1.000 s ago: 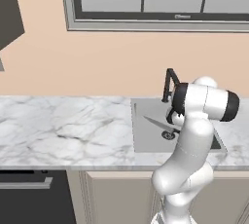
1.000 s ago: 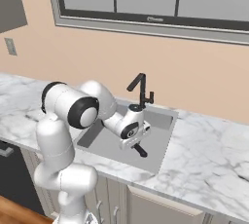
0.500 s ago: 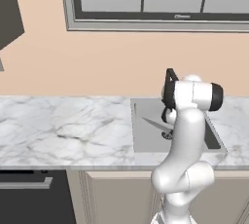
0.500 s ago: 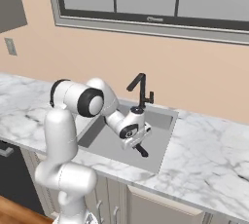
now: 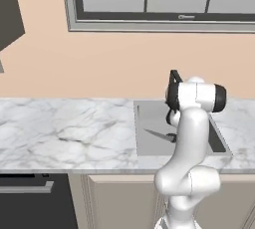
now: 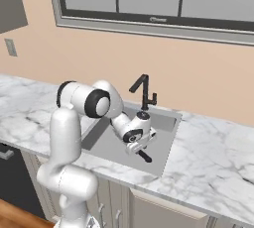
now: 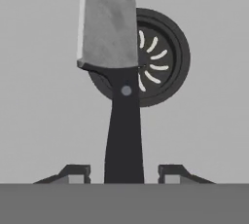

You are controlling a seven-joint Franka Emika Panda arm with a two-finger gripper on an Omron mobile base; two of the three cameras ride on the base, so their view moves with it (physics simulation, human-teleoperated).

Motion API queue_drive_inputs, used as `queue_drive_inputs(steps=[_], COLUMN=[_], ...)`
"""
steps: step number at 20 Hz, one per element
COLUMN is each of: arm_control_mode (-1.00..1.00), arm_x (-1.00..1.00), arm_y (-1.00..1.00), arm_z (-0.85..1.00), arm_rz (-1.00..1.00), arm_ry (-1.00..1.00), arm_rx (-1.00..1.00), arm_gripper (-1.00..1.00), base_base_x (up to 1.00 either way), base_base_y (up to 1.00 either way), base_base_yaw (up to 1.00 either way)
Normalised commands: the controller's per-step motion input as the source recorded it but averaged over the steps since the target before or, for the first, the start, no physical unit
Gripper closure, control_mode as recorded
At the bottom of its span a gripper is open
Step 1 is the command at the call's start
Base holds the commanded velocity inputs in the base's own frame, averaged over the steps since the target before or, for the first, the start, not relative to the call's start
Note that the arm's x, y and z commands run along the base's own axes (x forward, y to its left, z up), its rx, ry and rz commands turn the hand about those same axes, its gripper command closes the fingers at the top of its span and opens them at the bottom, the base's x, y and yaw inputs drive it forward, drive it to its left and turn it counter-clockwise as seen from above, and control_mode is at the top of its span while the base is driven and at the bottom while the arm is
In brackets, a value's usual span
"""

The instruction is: Move the cutting board and knife to the sink. Then move spray from the cabinet to the counter.

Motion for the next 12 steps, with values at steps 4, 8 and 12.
queue_drive_inputs(steps=[4,8,12], arm_control_mode=[-1.0,-1.0,-1.0], arm_x=[-0.23,-0.25,-0.41], arm_y=[-0.14,0.0,-0.13], arm_z=[0.5,0.99,1.0], arm_rz=[0.0,0.0,-0.03], arm_ry=[-0.04,-0.04,0.0], arm_rx=[0.05,0.05,0.04], arm_gripper=[-1.0,-1.0,-1.0], base_base_x=[0.0,0.0,0.0], base_base_y=[0.0,0.0,0.0], base_base_yaw=[0.0,0.0,0.0])
